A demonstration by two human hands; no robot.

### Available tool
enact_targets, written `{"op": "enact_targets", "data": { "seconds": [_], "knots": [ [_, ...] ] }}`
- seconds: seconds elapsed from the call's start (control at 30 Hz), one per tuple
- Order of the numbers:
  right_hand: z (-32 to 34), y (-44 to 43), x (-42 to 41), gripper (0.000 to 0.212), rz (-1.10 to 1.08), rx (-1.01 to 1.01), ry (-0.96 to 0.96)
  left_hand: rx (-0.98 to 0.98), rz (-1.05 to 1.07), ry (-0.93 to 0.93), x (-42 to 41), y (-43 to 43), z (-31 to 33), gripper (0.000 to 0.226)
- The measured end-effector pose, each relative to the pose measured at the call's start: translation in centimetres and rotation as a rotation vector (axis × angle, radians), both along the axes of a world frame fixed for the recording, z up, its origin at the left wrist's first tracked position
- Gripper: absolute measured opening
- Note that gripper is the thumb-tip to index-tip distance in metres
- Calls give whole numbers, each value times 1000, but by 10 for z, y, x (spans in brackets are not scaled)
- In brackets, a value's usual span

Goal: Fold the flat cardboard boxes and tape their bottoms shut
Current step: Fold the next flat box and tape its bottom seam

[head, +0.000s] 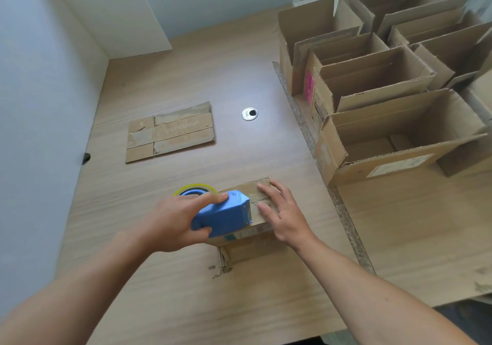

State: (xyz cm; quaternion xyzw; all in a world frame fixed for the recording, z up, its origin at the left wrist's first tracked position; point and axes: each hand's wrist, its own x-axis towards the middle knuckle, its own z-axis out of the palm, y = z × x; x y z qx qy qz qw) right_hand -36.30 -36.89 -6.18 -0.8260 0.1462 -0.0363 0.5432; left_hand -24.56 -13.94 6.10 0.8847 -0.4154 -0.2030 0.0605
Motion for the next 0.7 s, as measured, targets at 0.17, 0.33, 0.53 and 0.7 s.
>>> {"op": "enact_targets", "data": {
  "seconds": [0.17, 0.33, 0.53, 0.7],
  "knots": [
    [-1, 1, 0, 46, 13, -2, 6, 59, 11, 116, 12, 2, 16, 67],
    [1, -2, 1, 49, 51, 40, 40, 105, 79, 236, 28, 21, 32, 62],
    [6, -3, 0, 52, 86, 69, 70, 115, 213, 388, 48, 63, 41, 59],
    [9, -4, 1, 53, 75, 35, 102, 48, 281, 526, 59, 76, 25, 58]
  ]
}}
